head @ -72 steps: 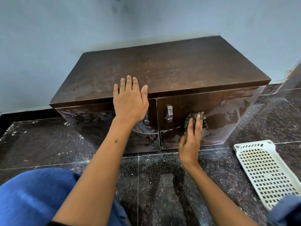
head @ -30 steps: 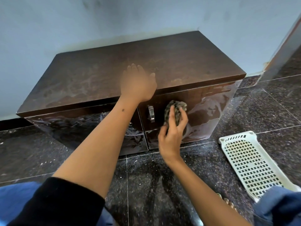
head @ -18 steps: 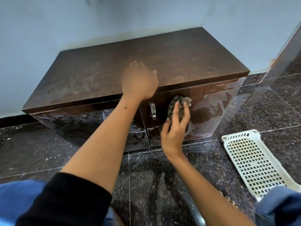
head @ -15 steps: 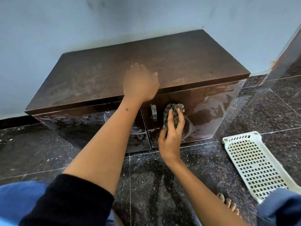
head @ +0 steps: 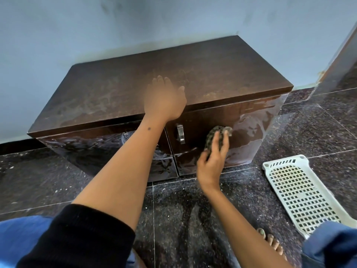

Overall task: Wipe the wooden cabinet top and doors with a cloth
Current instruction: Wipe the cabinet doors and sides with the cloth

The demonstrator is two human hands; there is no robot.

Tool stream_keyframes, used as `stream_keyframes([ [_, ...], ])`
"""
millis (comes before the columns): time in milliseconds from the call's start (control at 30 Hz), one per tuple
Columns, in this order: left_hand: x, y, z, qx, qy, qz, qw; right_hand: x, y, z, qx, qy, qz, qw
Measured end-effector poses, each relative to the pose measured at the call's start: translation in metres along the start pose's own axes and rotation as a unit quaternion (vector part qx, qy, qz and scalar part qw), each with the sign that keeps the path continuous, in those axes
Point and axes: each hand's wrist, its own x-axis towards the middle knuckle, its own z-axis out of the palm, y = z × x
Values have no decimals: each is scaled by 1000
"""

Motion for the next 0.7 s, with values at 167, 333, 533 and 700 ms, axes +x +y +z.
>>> stream_keyframes([
  [167,2,1,1,3,5,1,1000,15,-22,-1,-11,54,-11,998],
  [333,1,0,-1,3,-1,2,1000,-6,-24,6,34,-21,1,999],
  [533,2,1,1,6,1,3,1000,37,-11,-21,-6,52,102,993],
  [700,2,-1,1,3,1,4,1000,21,-25,-11,13,24,16,1000],
])
